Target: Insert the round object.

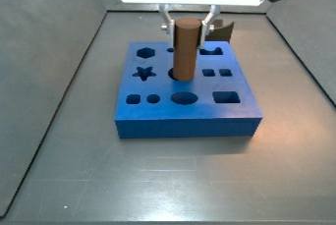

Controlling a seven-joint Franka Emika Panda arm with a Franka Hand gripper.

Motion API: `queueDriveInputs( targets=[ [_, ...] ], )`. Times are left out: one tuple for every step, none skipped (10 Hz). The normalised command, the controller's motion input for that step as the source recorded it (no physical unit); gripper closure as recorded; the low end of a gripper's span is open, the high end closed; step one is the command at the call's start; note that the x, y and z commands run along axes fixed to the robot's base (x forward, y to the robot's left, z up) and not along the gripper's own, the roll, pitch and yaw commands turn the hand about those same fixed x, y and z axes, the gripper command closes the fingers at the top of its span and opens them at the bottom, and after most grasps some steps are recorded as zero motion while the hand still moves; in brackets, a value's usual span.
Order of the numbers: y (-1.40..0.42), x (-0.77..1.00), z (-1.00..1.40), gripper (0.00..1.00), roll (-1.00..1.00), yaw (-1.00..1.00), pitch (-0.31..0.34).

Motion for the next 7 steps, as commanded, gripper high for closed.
queueDriveInputs(
  targets=[
    [0.04,-0.10,-0.15,1.00,0.04,0.04,0.000],
    [0.03,-0.29,-0.13,1.00,0.08,0.08,-0.030],
    [0.05,-0.28,-0.13,1.00,0.05,0.07,-0.036],
    [0.14,-0.12,-0.23,1.00,0.04,0.01,0.000],
    [0.00,0.00,-0.35,1.00,0.02,0.02,0.000],
    [0.00,0.11,-0.41,1.00,0.00,0.00,0.000],
    [0.00,0.09,-0.35,1.00,0.00,0.00,0.000]
  ],
)
